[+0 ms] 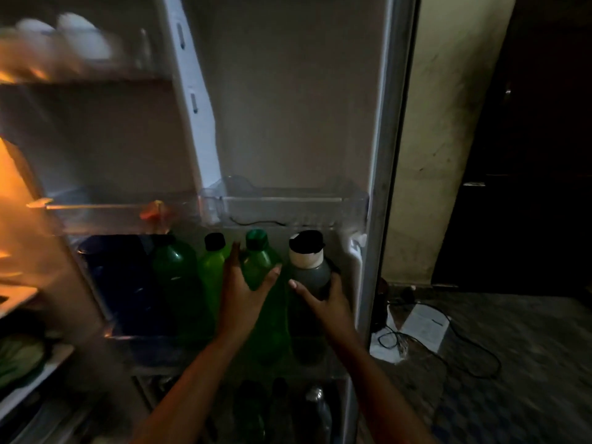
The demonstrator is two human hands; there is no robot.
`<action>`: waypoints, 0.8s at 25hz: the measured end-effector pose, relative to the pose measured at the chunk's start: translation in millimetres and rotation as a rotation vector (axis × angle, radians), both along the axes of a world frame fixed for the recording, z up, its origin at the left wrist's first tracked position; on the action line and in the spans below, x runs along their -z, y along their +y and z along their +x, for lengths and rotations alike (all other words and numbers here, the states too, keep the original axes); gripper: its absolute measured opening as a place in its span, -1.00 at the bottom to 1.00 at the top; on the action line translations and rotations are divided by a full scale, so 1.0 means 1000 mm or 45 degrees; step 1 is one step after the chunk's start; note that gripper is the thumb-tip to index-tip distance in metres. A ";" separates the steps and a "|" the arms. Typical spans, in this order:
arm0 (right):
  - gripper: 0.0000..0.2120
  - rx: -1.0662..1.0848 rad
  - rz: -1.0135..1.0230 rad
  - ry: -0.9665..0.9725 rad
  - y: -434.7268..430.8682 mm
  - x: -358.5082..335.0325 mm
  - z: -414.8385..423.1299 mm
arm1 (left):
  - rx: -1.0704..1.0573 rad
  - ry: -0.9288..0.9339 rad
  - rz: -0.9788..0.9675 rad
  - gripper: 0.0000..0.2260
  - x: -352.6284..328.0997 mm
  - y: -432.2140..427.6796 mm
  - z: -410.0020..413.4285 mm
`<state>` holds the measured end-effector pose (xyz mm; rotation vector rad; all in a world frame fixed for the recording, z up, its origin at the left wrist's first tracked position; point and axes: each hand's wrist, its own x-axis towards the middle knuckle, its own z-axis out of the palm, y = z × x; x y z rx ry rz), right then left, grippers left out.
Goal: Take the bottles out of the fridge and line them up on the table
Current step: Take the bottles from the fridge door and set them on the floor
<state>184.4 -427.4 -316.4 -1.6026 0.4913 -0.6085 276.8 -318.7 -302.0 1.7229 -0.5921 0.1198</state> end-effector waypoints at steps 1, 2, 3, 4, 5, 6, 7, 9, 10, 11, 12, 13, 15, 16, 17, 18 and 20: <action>-0.36 -0.012 -0.060 -0.006 -0.005 0.008 0.004 | 0.023 -0.012 -0.042 -0.26 0.003 -0.002 0.008; -0.39 -0.032 -0.136 -0.013 -0.010 0.014 0.006 | 0.055 -0.024 -0.066 -0.24 0.005 -0.002 0.014; -0.40 -0.058 -0.203 -0.023 -0.014 0.021 0.008 | 0.089 -0.043 -0.097 -0.25 0.009 -0.002 0.016; -0.40 -0.069 -0.264 -0.044 -0.017 0.029 0.009 | 0.123 -0.070 -0.151 -0.28 0.015 -0.002 0.017; -0.41 -0.073 -0.299 -0.070 -0.019 0.032 0.011 | 0.157 -0.081 -0.227 -0.32 0.021 -0.004 0.018; -0.41 -0.076 -0.331 -0.099 -0.021 0.035 0.013 | 0.173 -0.088 -0.305 -0.33 0.028 -0.006 0.018; -0.40 -0.077 -0.363 -0.134 -0.023 0.039 0.014 | 0.170 -0.103 -0.368 -0.34 0.038 -0.009 0.017; -0.41 -0.074 -0.454 -0.226 -0.027 0.045 0.014 | 0.160 -0.149 -0.425 -0.41 0.055 -0.014 0.017; -0.41 -0.074 -0.493 -0.260 -0.031 0.049 0.015 | 0.180 -0.152 -0.445 -0.43 0.061 -0.016 0.019; -0.41 -0.091 -0.540 -0.281 -0.034 0.052 0.015 | 0.212 -0.149 -0.465 -0.43 0.066 -0.015 0.021; -0.37 -0.121 -0.575 -0.286 -0.036 0.054 0.015 | 0.262 -0.136 -0.472 -0.42 0.069 -0.014 0.024; -0.28 -0.146 -0.605 -0.272 -0.039 0.053 0.014 | 0.318 -0.110 -0.471 -0.42 0.068 -0.013 0.028; -0.21 -0.178 -0.645 -0.293 -0.041 0.057 0.010 | 0.436 -0.092 -0.487 -0.45 0.072 -0.009 0.030; -0.30 -0.186 -0.647 -0.338 -0.040 0.059 0.008 | 0.481 -0.112 -0.484 -0.46 0.072 -0.008 0.030; -0.40 -0.181 -0.652 -0.380 -0.037 0.061 0.005 | 0.510 -0.148 -0.491 -0.46 0.074 -0.007 0.028; -0.41 -0.161 -0.665 -0.405 -0.036 0.063 0.003 | 0.521 -0.184 -0.512 -0.44 0.076 -0.006 0.024; -0.42 -0.138 -0.657 -0.449 -0.033 0.067 -0.003 | 0.496 -0.168 -0.570 -0.29 0.078 -0.004 0.020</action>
